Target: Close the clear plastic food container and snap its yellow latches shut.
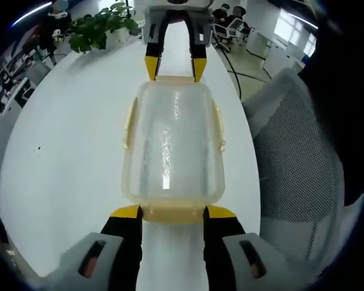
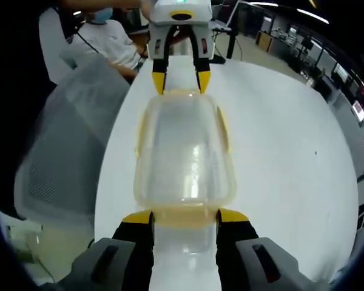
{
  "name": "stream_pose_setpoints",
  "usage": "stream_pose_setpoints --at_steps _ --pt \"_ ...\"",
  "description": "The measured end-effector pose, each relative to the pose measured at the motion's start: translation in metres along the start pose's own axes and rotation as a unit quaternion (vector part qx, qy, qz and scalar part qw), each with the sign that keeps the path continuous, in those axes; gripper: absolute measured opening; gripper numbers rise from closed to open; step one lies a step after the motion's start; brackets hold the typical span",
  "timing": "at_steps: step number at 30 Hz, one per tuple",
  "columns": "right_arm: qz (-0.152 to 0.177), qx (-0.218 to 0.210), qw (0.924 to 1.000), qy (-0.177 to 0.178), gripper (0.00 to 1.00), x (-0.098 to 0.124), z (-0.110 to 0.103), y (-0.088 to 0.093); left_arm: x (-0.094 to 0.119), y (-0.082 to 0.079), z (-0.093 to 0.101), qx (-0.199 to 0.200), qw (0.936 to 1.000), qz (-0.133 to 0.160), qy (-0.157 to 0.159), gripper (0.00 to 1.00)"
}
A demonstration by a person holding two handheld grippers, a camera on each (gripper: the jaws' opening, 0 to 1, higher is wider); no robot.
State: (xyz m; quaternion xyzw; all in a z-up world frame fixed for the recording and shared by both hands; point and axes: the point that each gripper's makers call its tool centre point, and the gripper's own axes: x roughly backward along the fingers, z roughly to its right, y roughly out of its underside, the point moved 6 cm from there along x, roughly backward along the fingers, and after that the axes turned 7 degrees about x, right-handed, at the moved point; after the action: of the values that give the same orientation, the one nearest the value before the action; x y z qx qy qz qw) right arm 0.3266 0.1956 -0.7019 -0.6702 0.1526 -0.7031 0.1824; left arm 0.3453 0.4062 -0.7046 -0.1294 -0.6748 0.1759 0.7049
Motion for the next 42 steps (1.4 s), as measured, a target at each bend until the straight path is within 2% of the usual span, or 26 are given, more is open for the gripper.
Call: stream_pose_setpoints --at_steps 42 --pt "0.007 -0.004 0.9999 0.006 0.39 0.030 -0.018 0.065 -0.034 -0.066 0.017 -0.003 0.9999 -0.013 0.001 0.38"
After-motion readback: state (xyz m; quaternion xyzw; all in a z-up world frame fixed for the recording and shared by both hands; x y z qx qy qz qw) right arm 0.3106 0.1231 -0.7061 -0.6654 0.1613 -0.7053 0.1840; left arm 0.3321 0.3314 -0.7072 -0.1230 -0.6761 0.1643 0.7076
